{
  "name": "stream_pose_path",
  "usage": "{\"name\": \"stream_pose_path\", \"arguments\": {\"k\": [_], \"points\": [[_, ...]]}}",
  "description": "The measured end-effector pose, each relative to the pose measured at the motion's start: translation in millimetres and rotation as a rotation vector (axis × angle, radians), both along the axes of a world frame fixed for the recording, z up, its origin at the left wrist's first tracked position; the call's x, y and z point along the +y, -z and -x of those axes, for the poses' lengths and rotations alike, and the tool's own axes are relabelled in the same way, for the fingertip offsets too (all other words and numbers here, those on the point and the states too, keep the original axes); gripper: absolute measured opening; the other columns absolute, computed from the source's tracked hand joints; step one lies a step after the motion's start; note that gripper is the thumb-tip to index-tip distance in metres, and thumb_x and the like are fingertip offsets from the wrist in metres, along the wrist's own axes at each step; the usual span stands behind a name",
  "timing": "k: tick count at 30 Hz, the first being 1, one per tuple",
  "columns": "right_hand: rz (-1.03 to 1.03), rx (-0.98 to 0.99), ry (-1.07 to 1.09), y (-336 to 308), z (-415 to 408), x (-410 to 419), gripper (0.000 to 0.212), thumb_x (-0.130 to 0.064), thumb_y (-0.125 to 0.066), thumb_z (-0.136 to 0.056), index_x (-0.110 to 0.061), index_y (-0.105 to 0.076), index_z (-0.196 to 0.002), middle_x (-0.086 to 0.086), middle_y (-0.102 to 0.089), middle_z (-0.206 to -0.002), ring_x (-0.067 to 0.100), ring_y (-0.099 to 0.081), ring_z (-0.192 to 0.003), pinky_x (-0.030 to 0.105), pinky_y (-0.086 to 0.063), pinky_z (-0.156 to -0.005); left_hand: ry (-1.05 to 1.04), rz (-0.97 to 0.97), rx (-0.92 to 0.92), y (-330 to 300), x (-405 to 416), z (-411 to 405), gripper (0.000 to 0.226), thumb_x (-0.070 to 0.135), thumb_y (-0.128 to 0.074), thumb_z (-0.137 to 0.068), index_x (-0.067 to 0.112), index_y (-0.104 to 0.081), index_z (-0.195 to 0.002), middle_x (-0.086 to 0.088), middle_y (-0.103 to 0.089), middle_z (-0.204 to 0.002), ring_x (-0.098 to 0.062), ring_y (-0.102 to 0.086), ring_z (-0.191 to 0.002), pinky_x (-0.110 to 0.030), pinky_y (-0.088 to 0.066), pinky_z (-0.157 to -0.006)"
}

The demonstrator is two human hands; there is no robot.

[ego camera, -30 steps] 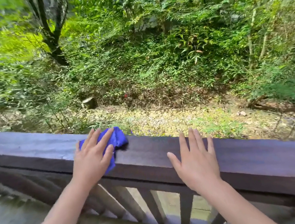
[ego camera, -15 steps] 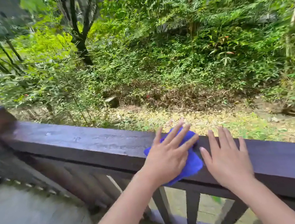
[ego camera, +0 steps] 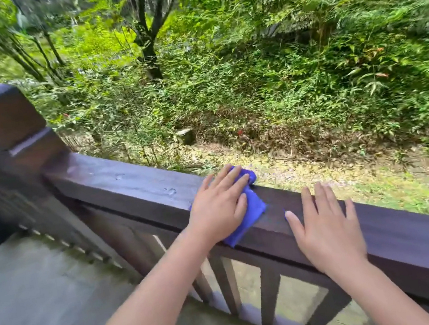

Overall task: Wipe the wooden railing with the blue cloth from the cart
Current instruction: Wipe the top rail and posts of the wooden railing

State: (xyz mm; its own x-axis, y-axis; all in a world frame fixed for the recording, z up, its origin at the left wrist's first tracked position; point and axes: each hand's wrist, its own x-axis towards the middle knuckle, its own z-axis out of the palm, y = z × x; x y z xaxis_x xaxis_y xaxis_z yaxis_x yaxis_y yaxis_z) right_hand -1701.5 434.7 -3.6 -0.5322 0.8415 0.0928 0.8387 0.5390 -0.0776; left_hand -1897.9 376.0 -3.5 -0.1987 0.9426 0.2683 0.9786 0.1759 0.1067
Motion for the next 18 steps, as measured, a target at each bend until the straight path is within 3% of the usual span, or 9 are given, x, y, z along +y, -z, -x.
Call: {"name": "stream_pose_path", "arguments": {"k": [4,8,14,18], "points": [[0.020,0.009,-0.037,-2,32,-6,0.071,-0.057,-0.010,-0.089,-0.014,-0.009,-0.146,0.011,-0.008,-0.158,0.022,-0.002,-0.146,0.047,-0.008,-0.117,-0.185,0.043,-0.062,-9,-24,89,0.044,0.028,-0.033,-0.096,0.023,-0.034,-0.140,0.001,-0.025,-0.155,-0.014,-0.011,-0.144,-0.039,-0.014,-0.118],[0.040,0.033,-0.150,-5,88,-17,0.070,-0.054,-0.014,-0.091,-0.011,-0.007,-0.145,0.013,-0.009,-0.157,0.024,-0.005,-0.145,0.044,-0.008,-0.118,-0.303,0.011,-0.064,-8,-20,98,0.044,0.027,-0.034,-0.095,0.017,-0.037,-0.139,-0.004,-0.029,-0.153,-0.019,-0.014,-0.144,-0.038,-0.015,-0.116],[0.029,0.017,-0.254,-4,158,-32,0.062,-0.045,-0.014,-0.094,-0.010,-0.014,-0.145,0.013,-0.016,-0.156,0.027,-0.012,-0.144,0.047,-0.013,-0.117,-0.036,-0.021,-0.006,-7,-28,95,0.046,0.028,-0.034,-0.089,0.027,-0.046,-0.133,-0.001,-0.039,-0.148,-0.020,-0.026,-0.141,-0.040,-0.023,-0.114],[0.002,0.029,-0.220,-12,184,-45,0.071,-0.047,-0.014,-0.086,-0.003,-0.038,-0.136,0.019,-0.042,-0.143,0.034,-0.039,-0.134,0.052,-0.033,-0.108,0.100,0.037,0.021,-11,-39,136,0.045,0.027,-0.031,-0.091,0.028,-0.046,-0.133,0.003,-0.036,-0.150,-0.015,-0.023,-0.142,-0.040,-0.017,-0.116]]}}
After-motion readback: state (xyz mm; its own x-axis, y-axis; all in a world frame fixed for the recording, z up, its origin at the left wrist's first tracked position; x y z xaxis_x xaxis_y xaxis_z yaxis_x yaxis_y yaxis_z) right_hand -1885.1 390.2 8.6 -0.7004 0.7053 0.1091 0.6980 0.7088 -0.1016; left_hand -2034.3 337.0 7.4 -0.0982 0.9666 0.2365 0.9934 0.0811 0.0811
